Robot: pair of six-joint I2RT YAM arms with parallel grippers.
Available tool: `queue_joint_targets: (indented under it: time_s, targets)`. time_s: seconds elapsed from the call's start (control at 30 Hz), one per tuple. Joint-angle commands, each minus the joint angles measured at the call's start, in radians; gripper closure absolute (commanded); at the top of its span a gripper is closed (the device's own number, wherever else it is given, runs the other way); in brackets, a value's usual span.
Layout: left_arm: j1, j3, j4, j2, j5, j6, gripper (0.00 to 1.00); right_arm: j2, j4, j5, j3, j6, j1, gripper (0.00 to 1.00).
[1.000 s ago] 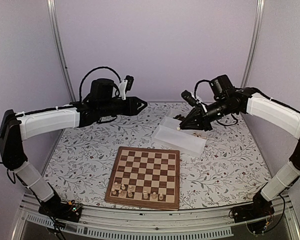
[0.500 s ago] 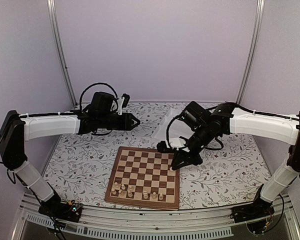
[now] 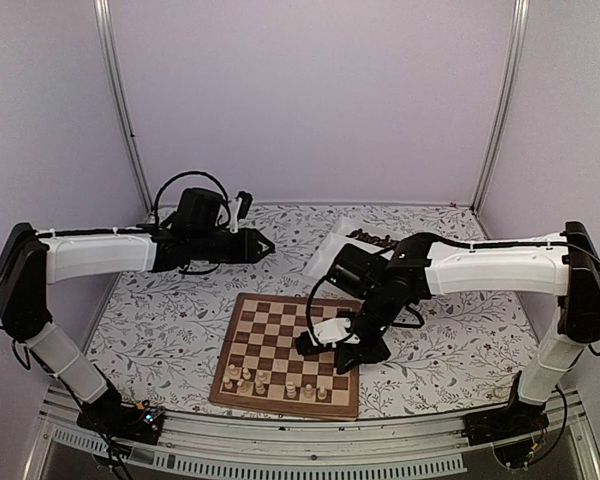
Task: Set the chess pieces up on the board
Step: Place the chess piece on the chessboard.
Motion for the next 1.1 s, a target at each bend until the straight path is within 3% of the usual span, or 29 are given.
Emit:
queue_joint_targets:
  time_s: [0.0,0.83,1.07]
  targets:
    - [0.021,-0.029,0.030,-0.042,0.013,-0.010,0.60,0.034,-0.014,0.044,-0.008,-0.009,0.038,0.92]
    - [0.042,-0.082,0.063,-0.063,0.039,-0.023,0.60,0.136,-0.007,0.105,0.018,0.010,0.056,0.91]
    - [0.042,-0.091,0.070,-0.063,0.045,-0.029,0.60,0.147,0.000,0.109,0.028,0.018,0.057,0.86]
